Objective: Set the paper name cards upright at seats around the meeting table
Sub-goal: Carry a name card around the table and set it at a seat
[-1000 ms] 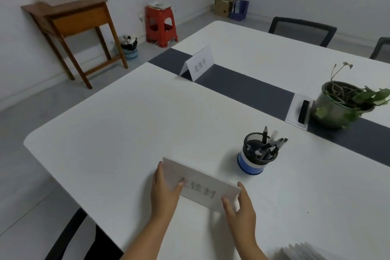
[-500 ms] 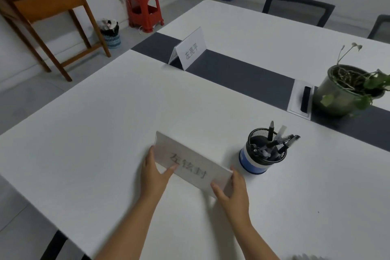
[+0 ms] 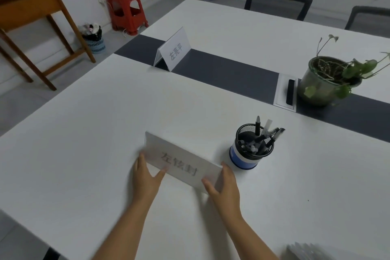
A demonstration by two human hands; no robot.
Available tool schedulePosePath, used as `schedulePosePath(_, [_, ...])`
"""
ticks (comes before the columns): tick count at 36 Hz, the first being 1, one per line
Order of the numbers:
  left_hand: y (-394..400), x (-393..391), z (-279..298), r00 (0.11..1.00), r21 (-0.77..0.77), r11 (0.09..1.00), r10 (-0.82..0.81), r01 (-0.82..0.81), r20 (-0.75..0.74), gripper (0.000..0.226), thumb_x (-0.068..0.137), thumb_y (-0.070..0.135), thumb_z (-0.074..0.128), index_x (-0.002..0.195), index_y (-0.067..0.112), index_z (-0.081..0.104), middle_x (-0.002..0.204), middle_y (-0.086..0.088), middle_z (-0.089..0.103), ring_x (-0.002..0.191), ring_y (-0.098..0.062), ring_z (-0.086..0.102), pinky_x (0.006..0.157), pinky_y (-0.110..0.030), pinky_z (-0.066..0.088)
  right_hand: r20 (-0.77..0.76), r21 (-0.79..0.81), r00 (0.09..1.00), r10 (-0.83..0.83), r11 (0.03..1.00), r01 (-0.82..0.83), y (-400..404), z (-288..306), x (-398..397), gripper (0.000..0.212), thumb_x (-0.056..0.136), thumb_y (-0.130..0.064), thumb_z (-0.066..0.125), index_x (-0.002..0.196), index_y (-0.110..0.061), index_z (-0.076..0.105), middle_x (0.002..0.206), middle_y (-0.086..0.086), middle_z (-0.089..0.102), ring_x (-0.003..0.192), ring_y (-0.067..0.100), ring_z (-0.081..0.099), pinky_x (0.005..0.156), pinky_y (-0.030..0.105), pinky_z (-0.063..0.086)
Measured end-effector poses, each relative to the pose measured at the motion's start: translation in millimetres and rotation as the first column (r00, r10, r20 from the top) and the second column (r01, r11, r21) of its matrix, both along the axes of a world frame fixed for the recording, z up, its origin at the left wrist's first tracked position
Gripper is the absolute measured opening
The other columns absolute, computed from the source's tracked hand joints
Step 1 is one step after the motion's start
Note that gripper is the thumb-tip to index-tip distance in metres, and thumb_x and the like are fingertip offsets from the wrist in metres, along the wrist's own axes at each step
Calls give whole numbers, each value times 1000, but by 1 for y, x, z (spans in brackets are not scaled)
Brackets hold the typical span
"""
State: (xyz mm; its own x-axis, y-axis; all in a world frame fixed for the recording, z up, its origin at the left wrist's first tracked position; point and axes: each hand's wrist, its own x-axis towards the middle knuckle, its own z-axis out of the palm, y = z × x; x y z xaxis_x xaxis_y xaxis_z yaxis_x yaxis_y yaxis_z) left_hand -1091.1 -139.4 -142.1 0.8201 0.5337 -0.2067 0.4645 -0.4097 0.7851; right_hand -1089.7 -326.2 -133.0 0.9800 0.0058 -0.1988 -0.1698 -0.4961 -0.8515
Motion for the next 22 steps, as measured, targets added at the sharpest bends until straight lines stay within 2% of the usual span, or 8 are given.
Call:
schedulePosePath(6, [-1, -8, 5, 1000, -26, 999, 19, -19, -8, 86, 74, 16, 70, 140, 10, 14, 146, -17, 28, 132, -33, 31, 107, -47, 32, -59, 8, 997, 57, 998, -56, -2, 7, 1, 73, 78, -26, 65, 137, -10, 26, 147, 4, 31, 133, 17, 32, 107, 27, 27])
schedulePosePath(9, [-3, -15, 10, 1000, -64, 998, 17, -18, -7, 86, 76, 13, 68, 141, 15, 11, 148, -16, 24, 133, -33, 30, 108, -47, 32, -90, 24, 994, 62, 998, -61, -5, 15, -6, 81, 74, -35, 66, 138, -8, 23, 144, 5, 33, 132, 20, 33, 106, 30, 31])
schedulePosePath(10, [-4, -18, 11, 1000, -76, 997, 21, -22, -8, 86, 77, 13, 66, 141, 16, 10, 149, -15, 22, 134, -33, 28, 109, -47, 31, -75, 22, 996, 56, 998, -55, -6, 17, -11, 82, 73, -37, 65, 137, -8, 24, 141, 4, 35, 131, 21, 33, 105, 28, 31])
schedulePosePath(12, [-11, -28, 16, 1000, -99, 995, 15, -15, -2, 84, 79, 12, 63, 142, 17, 8, 149, -16, 21, 134, -32, 28, 108, -46, 31, -44, -4, 997, 61, 998, -61, -10, 23, -23, 76, 79, -31, 63, 137, -6, 21, 139, 3, 32, 135, 21, 25, 105, 20, 22])
schedulePosePath(15, [-27, -51, 23, 999, -153, 988, -21, 27, 40, 79, 81, 8, 60, 141, 20, 10, 149, -15, 23, 133, -32, 31, 106, -43, 32, 16, -92, 996, 88, 992, -86, -20, 33, -38, 67, 87, -24, 52, 140, -7, 13, 152, 7, 15, 141, 18, 11, 110, 21, 10])
schedulePosePath(19, [-54, -90, 37, 997, -193, 980, -38, 50, 69, 71, 82, 3, 56, 140, 16, 17, 146, -15, 28, 129, -33, 36, 102, -38, 32, 131, -203, 985, 110, 976, -82, -40, 58, -54, 57, 89, -23, 48, 138, -8, 22, 151, 7, 20, 140, 17, 15, 108, 17, 10])
schedulePosePath(22, [-76, -110, 48, 995, -185, 981, -46, 63, 93, 65, 82, 1, 56, 138, 12, 24, 143, -16, 34, 125, -33, 41, 97, -33, 33, 247, -232, 963, 105, 972, -46, -57, 89, -62, 56, 85, -30, 44, 134, -6, 33, 146, 10, 31, 136, 19, 25, 103, 14, 12])
